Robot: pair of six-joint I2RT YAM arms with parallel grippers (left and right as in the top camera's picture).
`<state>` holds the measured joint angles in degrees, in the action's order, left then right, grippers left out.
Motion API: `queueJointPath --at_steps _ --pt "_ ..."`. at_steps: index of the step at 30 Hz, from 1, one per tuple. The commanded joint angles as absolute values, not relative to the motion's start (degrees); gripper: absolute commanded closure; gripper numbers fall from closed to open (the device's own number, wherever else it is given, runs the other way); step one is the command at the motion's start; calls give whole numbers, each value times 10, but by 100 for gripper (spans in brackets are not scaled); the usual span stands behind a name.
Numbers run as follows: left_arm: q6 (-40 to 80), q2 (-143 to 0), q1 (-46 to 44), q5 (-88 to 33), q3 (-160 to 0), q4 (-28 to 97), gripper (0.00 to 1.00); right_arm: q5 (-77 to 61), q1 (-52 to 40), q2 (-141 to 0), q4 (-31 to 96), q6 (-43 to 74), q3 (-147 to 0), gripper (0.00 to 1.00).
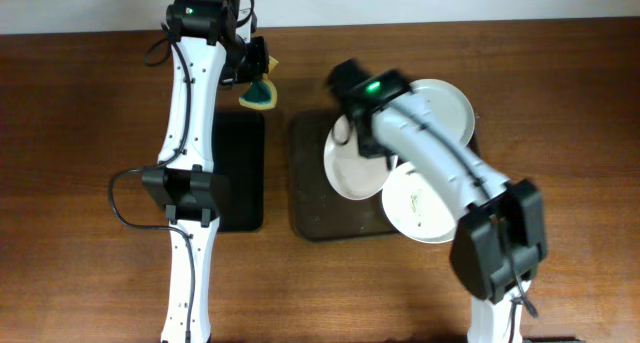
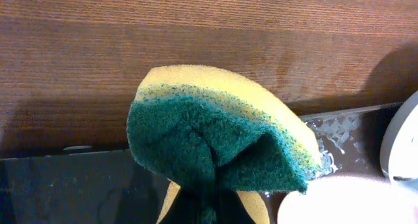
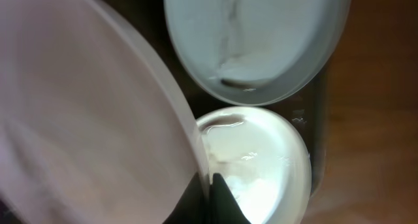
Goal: Clean dirty plates on tray and stack at the side
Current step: 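Carry the plate right with the right gripper and set it on the table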
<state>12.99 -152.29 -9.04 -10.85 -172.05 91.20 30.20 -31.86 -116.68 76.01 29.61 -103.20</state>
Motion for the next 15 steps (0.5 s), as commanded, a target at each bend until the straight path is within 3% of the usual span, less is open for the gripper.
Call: queueJointPath --at_steps 1,5,10,12,15 --pt "121 -1518 -90 -107 -1732 909 100 526 -401 -1143 787 351 -1042 96" --pt "121 -1518 -90 -107 -1732 910 100 680 -488 -1143 837 399 -1043 96" --pt "121 -1518 -90 -107 -1732 907 100 686 -487 -1114 847 447 -1046 96" --pt "121 -1518 -90 -107 -1732 907 100 646 -456 -1074 846 475 -1046 96" --pt "121 -1518 -92 -107 -1732 910 100 449 -310 -1015 845 430 -1046 96"
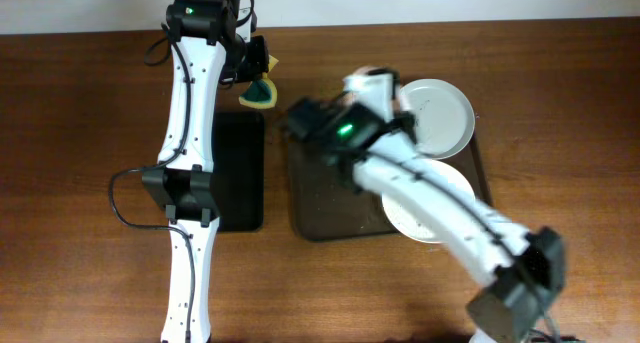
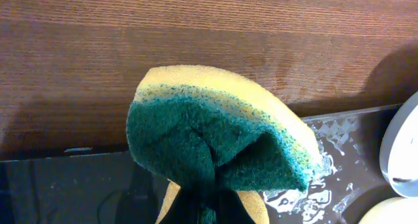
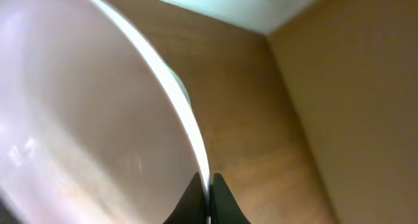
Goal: Clean dirty plates on tray and stack at the side
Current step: 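Carry the plate right with the right gripper and set it on the table, then grasp the left plate with the right gripper and scrub it with the sponge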
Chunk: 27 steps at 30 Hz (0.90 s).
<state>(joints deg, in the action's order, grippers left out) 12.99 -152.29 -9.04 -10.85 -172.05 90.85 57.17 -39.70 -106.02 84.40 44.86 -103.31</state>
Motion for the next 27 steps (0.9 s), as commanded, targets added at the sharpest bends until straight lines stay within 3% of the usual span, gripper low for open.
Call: queueJointPath --at_steps 1,6,11,17,18,20,21,25,27 --pt "121 -1518 -96 -107 -1732 910 100 383 -254 -1003 840 388 -1046 96" --pt "120 -1518 -119 -107 -1732 912 100 77 98 -990 771 199 -1039 96" --pt "119 -1518 -130 -100 -1732 922 100 59 348 -992 666 189 -912 96" --pt "119 -1518 -130 -100 -1732 918 100 19 379 -1024 363 202 -665 96" --pt "119 -1518 -130 -100 -1732 918 100 19 379 -1027 346 202 -646 86" --pt "119 -1518 -130 -100 -1732 918 100 3 379 -1026 364 200 -656 61" --pt "119 -1518 -130 -100 -1732 917 100 -29 379 -1023 409 187 -687 56" --pt "63 -1518 -136 -101 -1732 918 100 -148 320 -1005 695 16 -868 53" --pt "48 -1518 -142 -101 -1732 918 100 -148 239 -1007 700 -5 -816 53"
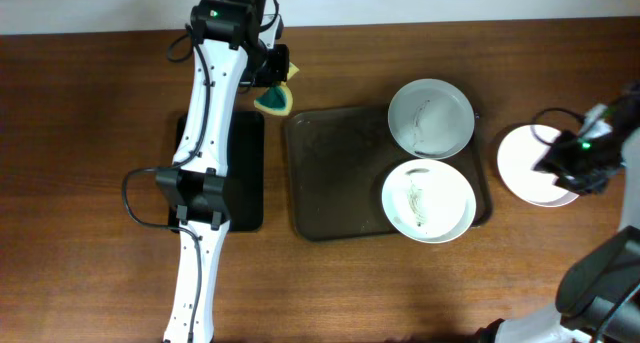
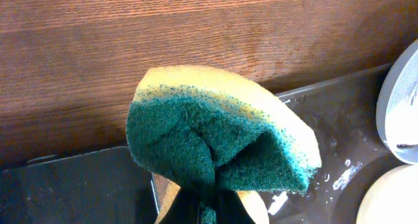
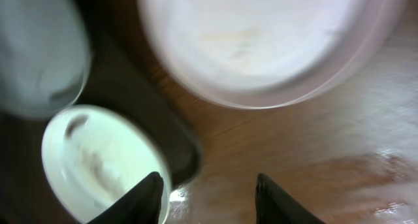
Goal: Clean dirty plates on tray and stack at the side
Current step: 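Grasp the left plate with the right gripper and scrub it with the sponge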
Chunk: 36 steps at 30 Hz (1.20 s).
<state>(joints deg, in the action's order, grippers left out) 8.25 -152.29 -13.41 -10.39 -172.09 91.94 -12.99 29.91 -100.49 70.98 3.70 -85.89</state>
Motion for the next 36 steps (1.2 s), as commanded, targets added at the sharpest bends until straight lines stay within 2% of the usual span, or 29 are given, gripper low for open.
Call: queueJointPath --at_steps 1,4,9,10,13,15,17,20,24,29,32,36 --pt "48 -1518 -143 -101 -1732 918 100 -144 194 -1007 670 -7 -776 53" --pt "42 -1518 -142 -101 -1732 919 100 -98 116 -1008 560 -4 -665 53" --pt "42 -1518 -143 -101 -1732 919 100 -66 113 -1008 493 -4 -611 56" --pt "42 -1518 -143 -101 -1732 920 100 -67 113 -1008 490 -4 -606 63" --pt "42 -1518 -143 -101 -1732 921 100 -72 112 -1008 493 -4 -606 96" --pt "42 -1518 -143 -101 -1732 922 100 -101 96 -1007 507 -6 -610 96" --pt "42 -1518 -143 -101 -1732 922 100 -110 32 -1007 527 13 -631 96" --pt "42 -1518 -143 -101 -1732 923 100 -77 -102 -1008 438 170 -642 96" --pt "42 -1518 -143 -102 -1732 931 100 -24 -177 -1025 319 291 -642 96" --pt "43 -1520 -176 -119 -1731 958 100 -52 -168 -1075 269 295 -642 96" --pt "47 -1522 -209 -143 -1685 961 100 -123 -142 -1099 241 295 -642 96" --pt "52 -1523 -217 -201 -1585 902 100 -181 -112 -1123 226 294 -642 96"
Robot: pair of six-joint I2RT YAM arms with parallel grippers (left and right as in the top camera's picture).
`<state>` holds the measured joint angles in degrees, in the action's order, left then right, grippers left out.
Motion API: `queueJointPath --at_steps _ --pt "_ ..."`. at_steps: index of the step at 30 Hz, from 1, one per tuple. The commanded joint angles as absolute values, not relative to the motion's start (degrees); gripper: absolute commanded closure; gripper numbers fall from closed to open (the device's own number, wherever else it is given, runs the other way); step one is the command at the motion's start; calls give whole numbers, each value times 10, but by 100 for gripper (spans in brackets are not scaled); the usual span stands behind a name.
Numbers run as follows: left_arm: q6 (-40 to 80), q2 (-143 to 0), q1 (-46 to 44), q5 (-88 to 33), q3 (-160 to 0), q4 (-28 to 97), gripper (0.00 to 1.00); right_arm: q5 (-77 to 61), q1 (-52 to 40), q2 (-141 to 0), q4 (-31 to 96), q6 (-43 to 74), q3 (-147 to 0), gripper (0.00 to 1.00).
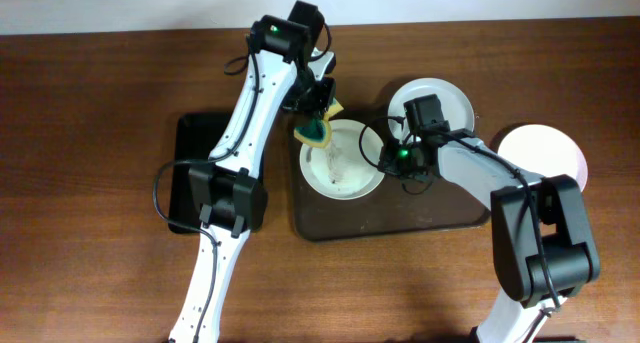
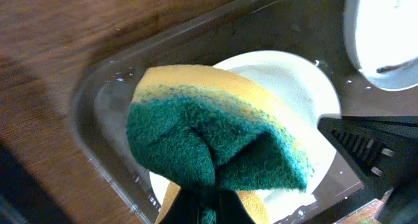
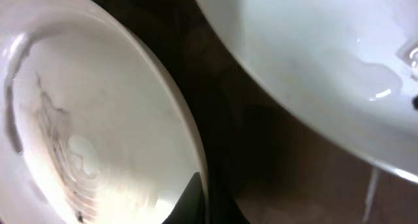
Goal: Clean dirty plates on tray and stack at the side
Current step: 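Grasp the left plate with the right gripper and scrub it with the sponge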
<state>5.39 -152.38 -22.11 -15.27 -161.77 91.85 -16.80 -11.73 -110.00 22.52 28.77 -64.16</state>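
Observation:
On the dark tray (image 1: pixel 440 208) a white plate (image 1: pixel 345 168) smeared with grey streaks sits at the left. My right gripper (image 1: pixel 388 160) is shut on that plate's right rim (image 3: pixel 196 159). My left gripper (image 1: pixel 318 121) is shut on a green and yellow sponge (image 2: pixel 215 139), which hangs over the plate's back-left edge (image 2: pixel 281 74); whether it touches, I cannot tell. A second dirty plate (image 1: pixel 445 101) lies at the tray's back right. One clean white plate (image 1: pixel 545 153) rests on the table to the right of the tray.
A black mat (image 1: pixel 190 173) lies on the wooden table (image 1: pixel 90 233) left of the tray, partly under the left arm. The right arm stretches across the tray's right half. A pale wall edge runs along the back.
My right gripper was open by the clean plate at the right; now it is shut on a dirty plate's rim, and that plate stands at the tray's left. The sponge has come from the tray's back-left corner to over it.
First my right gripper held a plate over the tray while the left held the sponge behind the tray's corner. Then that plate lay on the table right of the tray, released. Now the right gripper holds a dirty plate on the tray with the sponge above it.

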Motion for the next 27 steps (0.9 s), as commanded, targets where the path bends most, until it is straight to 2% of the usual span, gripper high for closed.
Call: queueJointPath --at_steps 1,3,8,9,11,15,17,19,22,25,27 --pt "60 -1523 -220 -201 -1554 880 100 -181 -112 -1123 225 294 -642 96" --pt "133 -1523 -240 -125 -1440 807 100 -185 -112 -1123 222 294 -642 96" --pt "220 -1523 -313 -67 -1324 729 100 -185 -112 -1123 221 292 -642 96" --pt "182 -1523 -321 -116 -1324 738 100 -185 -112 -1123 221 292 -642 96" --pt "39 -1523 -326 -292 -1324 788 100 -185 -112 -1123 222 292 -642 96" --pt "-106 -1522 -313 -408 -1325 849 100 -185 -112 -1123 222 292 -642 96" --pt "-90 -1522 -296 -405 -1325 798 100 -185 -112 -1123 221 292 -642 96" --pt "49 -1522 -266 -291 -1325 702 100 -185 -112 -1123 222 292 -642 96" --pt "198 -1522 -241 -89 -1341 664 100 -185 -112 -1123 222 292 -642 96" --pt "249 -1522 -241 71 -1392 695 100 -185 -112 -1123 222 292 -642 96" --pt "248 -1522 -242 117 -1420 737 100 -185 -112 -1123 222 292 -642 96"
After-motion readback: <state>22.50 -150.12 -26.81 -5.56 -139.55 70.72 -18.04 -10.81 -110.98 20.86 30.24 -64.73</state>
